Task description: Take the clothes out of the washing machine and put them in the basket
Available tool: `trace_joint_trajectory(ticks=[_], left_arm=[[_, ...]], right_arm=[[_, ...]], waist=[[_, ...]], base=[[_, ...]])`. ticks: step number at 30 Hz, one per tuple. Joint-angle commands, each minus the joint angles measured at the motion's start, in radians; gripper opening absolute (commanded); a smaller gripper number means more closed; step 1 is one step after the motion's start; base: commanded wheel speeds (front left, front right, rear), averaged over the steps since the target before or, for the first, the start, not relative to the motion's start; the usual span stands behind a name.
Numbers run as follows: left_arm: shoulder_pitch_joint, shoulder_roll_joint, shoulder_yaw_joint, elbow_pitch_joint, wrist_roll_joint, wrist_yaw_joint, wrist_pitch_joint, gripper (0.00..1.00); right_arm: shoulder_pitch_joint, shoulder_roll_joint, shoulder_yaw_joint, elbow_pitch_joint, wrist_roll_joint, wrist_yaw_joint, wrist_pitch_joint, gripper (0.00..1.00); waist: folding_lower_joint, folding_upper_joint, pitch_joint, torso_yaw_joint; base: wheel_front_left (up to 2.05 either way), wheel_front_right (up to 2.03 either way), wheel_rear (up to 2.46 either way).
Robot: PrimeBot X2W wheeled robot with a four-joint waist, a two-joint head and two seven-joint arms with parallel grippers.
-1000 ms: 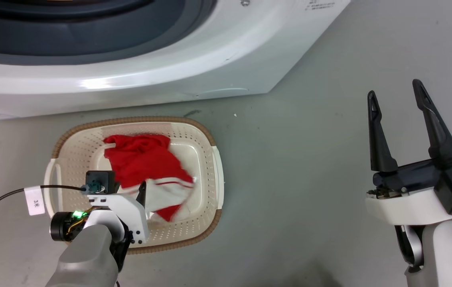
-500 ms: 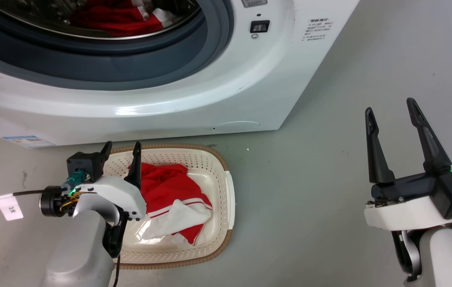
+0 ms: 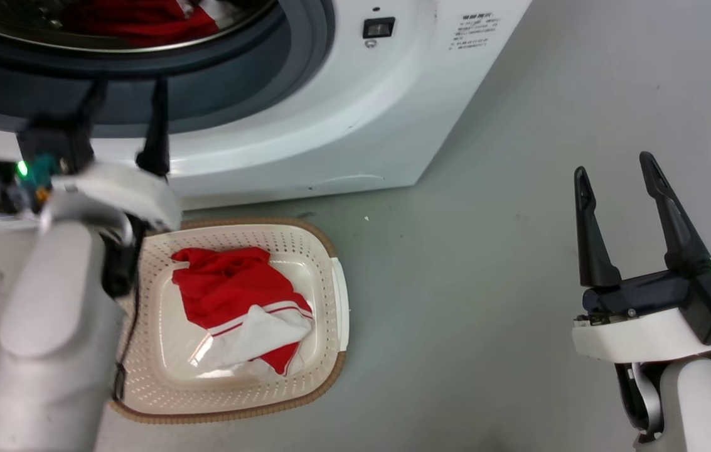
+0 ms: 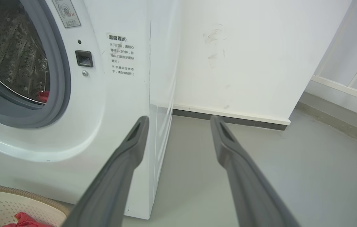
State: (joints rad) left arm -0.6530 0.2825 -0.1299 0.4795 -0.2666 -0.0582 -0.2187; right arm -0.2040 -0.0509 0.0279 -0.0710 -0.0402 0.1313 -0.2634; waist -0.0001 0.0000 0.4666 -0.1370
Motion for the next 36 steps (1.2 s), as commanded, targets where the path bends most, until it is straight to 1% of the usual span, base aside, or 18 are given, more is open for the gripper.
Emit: trace_joint_trajectory(ticks=[1,5,9,14,19,24,27,31,33,36], left_arm=[[-0.044,0.024,-0.009,0.006,0.013,-0.006,0.038,1.00],[-0.209,0.087,-0.018,0.037,0.016,-0.028,0.195,1.00],[-0.399,0.156,-0.026,0.101,0.012,-0.047,0.359,1.00],[-0.599,0.215,-0.047,0.221,-0.027,-0.064,0.601,1.00],[-0.732,0.263,-0.069,0.300,-0.055,-0.070,0.787,1.00],[-0.824,0.302,-0.094,0.336,-0.053,-0.070,0.898,1.00],[-0.857,0.320,-0.110,0.353,-0.038,-0.068,0.944,1.00],[-0.878,0.336,-0.125,0.378,-0.027,-0.065,0.993,1.00],[-0.885,0.342,-0.131,0.389,-0.022,-0.058,1.008,1.00],[-0.877,0.344,-0.140,0.408,-0.023,-0.060,1.019,1.00]], right_arm=[[-0.015,0.001,0.004,-0.006,0.007,-0.001,-0.002,1.00],[-0.033,0.001,0.010,-0.015,0.019,-0.001,-0.002,1.00],[-0.061,0.001,0.024,-0.023,0.035,-0.001,-0.002,1.00],[-0.091,0.001,0.045,-0.025,0.062,-0.001,-0.002,1.00],[-0.107,0.002,0.078,-0.029,0.095,-0.001,-0.002,1.00],[-0.111,0.002,0.101,-0.037,0.122,-0.001,-0.002,1.00],[-0.116,0.002,0.110,-0.041,0.134,-0.001,-0.002,1.00],[-0.116,0.002,0.118,-0.043,0.145,-0.001,-0.002,1.00],[-0.117,0.002,0.119,-0.045,0.150,-0.001,-0.002,1.00],[-0.122,0.002,0.121,-0.046,0.153,-0.001,-0.002,1.00]], waist=[[0.0001,0.0000,0.034,-0.019],[0.0001,0.0000,0.098,-0.047],[0.0001,0.0000,0.169,-0.084],[0.0001,0.0000,0.242,-0.137],[0.0001,0.0000,0.295,-0.192],[0.0001,0.0000,0.339,-0.233],[0.0001,0.0000,0.361,-0.249],[0.0001,0.0000,0.380,-0.261],[0.0001,0.0000,0.388,-0.263],[0.0001,0.0000,0.398,-0.265]], base=[[0.00,0.00,0.00],[0.00,0.00,0.00],[0.00,0.00,0.00],[0.00,0.00,0.00],[0.00,0.00,0.00],[0.00,0.00,0.00],[0.00,0.00,0.00],[0.00,0.00,0.00],[0.00,0.00,0.00],[0.00,0.00,0.00]])
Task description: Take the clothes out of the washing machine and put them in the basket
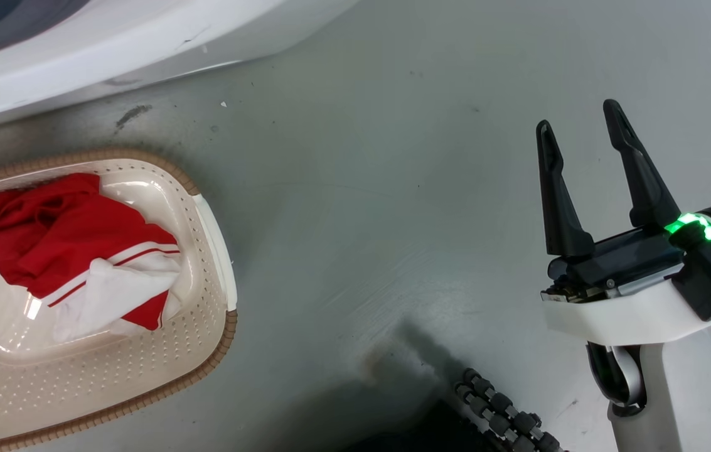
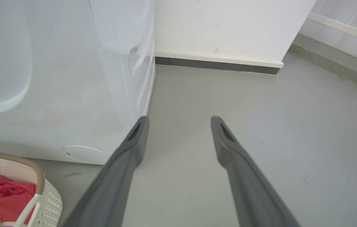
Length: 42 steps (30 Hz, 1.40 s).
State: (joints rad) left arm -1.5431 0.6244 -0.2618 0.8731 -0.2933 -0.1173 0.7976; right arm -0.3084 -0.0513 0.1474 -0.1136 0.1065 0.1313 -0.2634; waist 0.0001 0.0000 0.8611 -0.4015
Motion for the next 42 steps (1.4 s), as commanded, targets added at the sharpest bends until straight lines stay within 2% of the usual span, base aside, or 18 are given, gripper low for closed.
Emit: trace_joint_trajectory(ticks=[1,2,3,8,12,24,35,42], left_arm=[[0.015,0.002,-0.011,0.022,0.003,-0.002,0.006,1.00],[0.016,0.002,-0.015,0.029,0.001,-0.002,0.011,0.29],[0.018,0.001,-0.016,0.033,-0.002,-0.003,0.013,0.00],[0.002,0.003,-0.017,0.033,-0.009,-0.005,-0.041,0.00],[-0.010,-0.002,-0.020,0.033,-0.004,-0.003,-0.128,0.00],[0.055,-0.097,0.005,0.106,-0.055,0.000,-0.517,0.00],[0.310,-0.189,-0.048,0.129,-0.103,-0.012,-0.871,0.00],[0.490,-0.223,-0.066,0.082,-0.145,-0.013,-1.007,0.00]], right_arm=[[-0.020,0.002,0.002,-0.005,0.008,-0.001,-0.002,1.00],[-0.022,0.002,0.002,-0.006,0.008,-0.001,-0.002,1.00],[-0.023,0.002,0.002,-0.006,0.008,-0.001,-0.002,1.00],[-0.026,0.002,-0.004,-0.001,0.004,-0.001,-0.002,1.00],[-0.032,0.002,-0.010,0.004,-0.006,-0.001,-0.002,1.00],[-0.021,0.002,-0.043,0.018,-0.065,-0.001,-0.002,1.00],[0.055,0.001,-0.090,0.041,-0.130,-0.001,-0.002,1.00],[0.098,0.001,-0.107,0.058,-0.140,-0.001,-0.002,1.00]], waist=[[-0.0001,0.0000,0.006,-0.001],[-0.0001,0.0000,0.009,-0.001],[-0.0001,0.0000,0.011,0.000],[-0.0001,0.0000,0.015,0.006],[-0.0001,0.0000,0.000,0.019],[-0.0001,0.0000,-0.129,0.094],[-0.0001,0.0000,-0.348,0.191],[-0.0001,0.0000,-0.461,0.235]], base=[[0.00,0.00,0.00],[0.00,0.00,0.00],[0.00,0.00,0.00],[0.00,0.00,0.00],[0.00,0.00,0.00],[0.00,0.00,0.00],[0.00,0.00,0.00],[0.00,0.00,0.00]])
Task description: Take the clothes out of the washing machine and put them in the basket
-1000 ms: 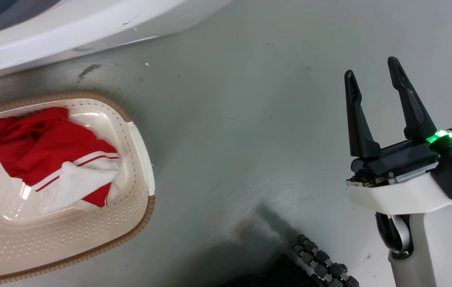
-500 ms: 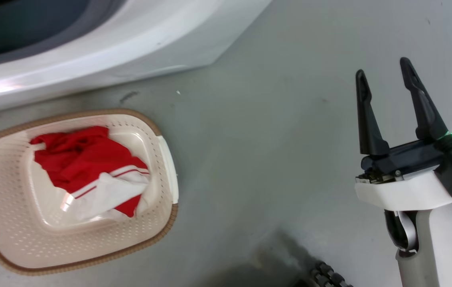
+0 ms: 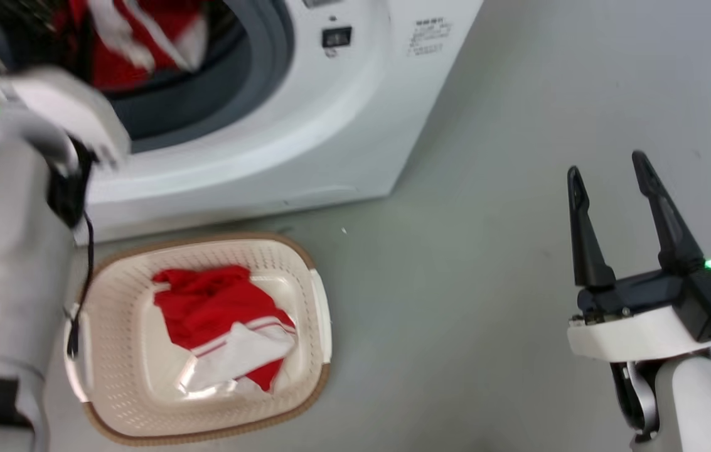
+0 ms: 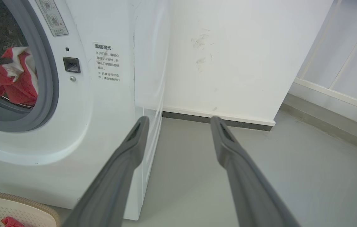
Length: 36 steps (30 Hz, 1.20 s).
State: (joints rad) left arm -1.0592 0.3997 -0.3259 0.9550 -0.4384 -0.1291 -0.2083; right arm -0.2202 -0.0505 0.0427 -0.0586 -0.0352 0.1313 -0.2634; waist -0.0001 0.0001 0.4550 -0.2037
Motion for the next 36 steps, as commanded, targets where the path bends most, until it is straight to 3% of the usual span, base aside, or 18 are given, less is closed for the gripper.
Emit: trace_joint_trajectory(ticks=[1,7,18,25,31,36], left_arm=[[0.039,0.003,-0.009,-0.014,0.002,-0.001,-0.014,0.00],[0.235,-0.009,-0.006,-0.163,-0.002,0.010,-0.054,0.00],[0.570,0.017,0.068,-0.736,0.034,0.134,-0.057,0.00],[0.730,0.046,0.051,-1.011,0.035,0.189,0.043,0.00],[0.851,0.034,0.031,-1.106,-0.004,0.218,0.101,0.00],[0.909,0.020,0.001,-1.029,-0.022,0.208,0.106,0.00]], right_arm=[[0.018,0.001,-0.003,0.005,0.001,-0.001,-0.002,1.00],[0.064,0.001,-0.015,0.021,-0.009,-0.001,-0.002,1.00],[0.127,0.001,-0.022,0.038,-0.023,-0.001,-0.002,1.00],[0.148,0.001,-0.030,0.040,-0.021,-0.001,-0.002,1.00],[0.146,0.001,-0.025,0.031,-0.020,-0.001,-0.002,1.00],[0.124,0.001,-0.021,0.029,-0.028,-0.001,-0.002,1.00]], waist=[[0.0001,-0.0001,-0.072,0.044],[0.0001,-0.0001,-0.168,0.091],[0.0001,-0.0001,-0.285,0.158],[0.0001,-0.0001,-0.319,0.186],[0.0001,-0.0001,-0.306,0.198],[0.0001,-0.0001,-0.264,0.198]], base=[[0.00,0.00,0.00],[0.00,0.00,0.00],[0.00,0.00,0.00],[0.00,0.00,0.00],[0.00,0.00,0.00],[0.00,0.00,0.00]])
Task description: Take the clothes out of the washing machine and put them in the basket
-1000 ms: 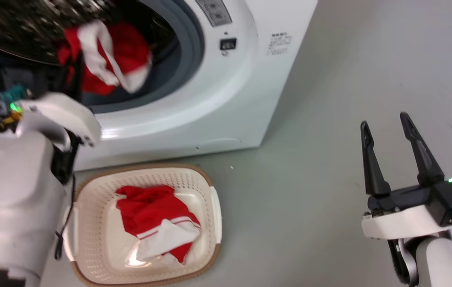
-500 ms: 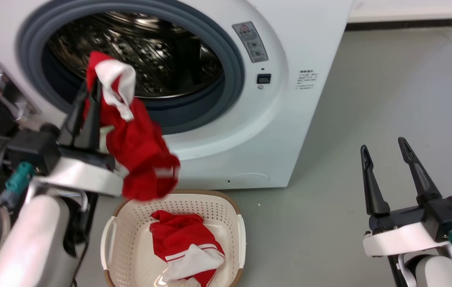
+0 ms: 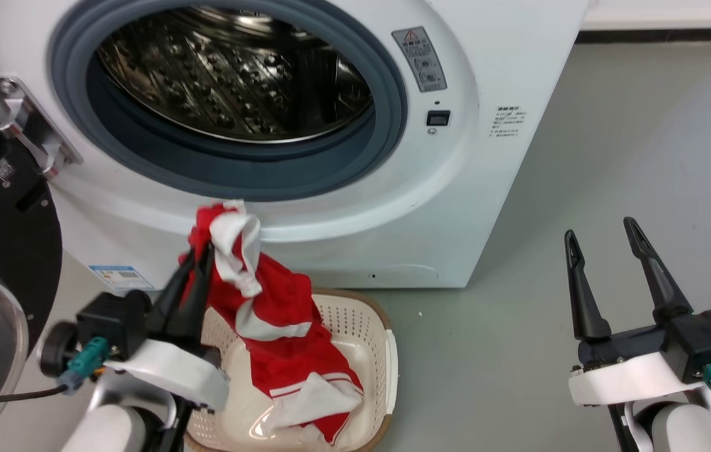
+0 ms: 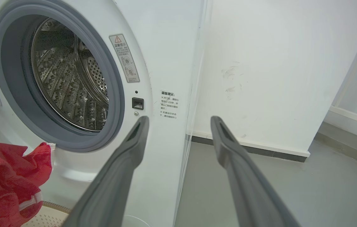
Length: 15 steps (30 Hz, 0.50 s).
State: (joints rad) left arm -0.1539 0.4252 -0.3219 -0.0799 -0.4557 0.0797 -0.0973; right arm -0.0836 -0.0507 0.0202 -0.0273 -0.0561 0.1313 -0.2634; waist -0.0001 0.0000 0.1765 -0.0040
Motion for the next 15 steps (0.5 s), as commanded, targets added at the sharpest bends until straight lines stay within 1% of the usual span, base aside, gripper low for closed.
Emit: trace_joint_trajectory(ticks=[1,4,5,8,12,15], left_arm=[[0.008,-0.016,-0.010,0.035,-0.013,-0.009,-0.008,0.00],[-0.007,-0.025,-0.029,0.140,-0.014,-0.031,-0.026,0.00],[-0.029,-0.042,-0.042,0.226,-0.021,-0.051,-0.040,0.00],[-0.070,-0.056,-0.058,0.370,-0.014,-0.076,-0.069,0.00],[-0.149,-0.089,-0.072,0.565,-0.017,-0.109,-0.102,0.00],[-0.216,-0.097,-0.088,0.693,0.006,-0.130,-0.120,0.00]], right_arm=[[-0.020,0.001,0.003,-0.005,-0.008,-0.001,-0.002,1.00],[-0.033,0.001,0.005,-0.011,-0.009,-0.001,-0.002,1.00],[-0.047,0.001,0.008,-0.016,-0.015,-0.001,-0.002,1.00],[-0.064,0.001,0.014,-0.023,-0.022,-0.001,-0.002,1.00],[-0.093,0.001,0.005,-0.039,-0.027,-0.001,-0.002,1.00],[-0.112,0.001,0.006,-0.053,-0.033,-0.001,-0.002,1.00]], waist=[[0.0001,0.0000,0.024,-0.003],[0.0001,0.0000,0.062,-0.012],[0.0001,0.0000,0.091,-0.020],[0.0001,0.0000,0.141,-0.038],[0.0001,0.0000,0.214,-0.062],[0.0001,0.0000,0.286,-0.086]], base=[[0.00,0.00,0.00],[0.00,0.00,0.00],[0.00,0.00,0.00],[0.00,0.00,0.00],[0.00,0.00,0.00],[0.00,0.00,0.00]])
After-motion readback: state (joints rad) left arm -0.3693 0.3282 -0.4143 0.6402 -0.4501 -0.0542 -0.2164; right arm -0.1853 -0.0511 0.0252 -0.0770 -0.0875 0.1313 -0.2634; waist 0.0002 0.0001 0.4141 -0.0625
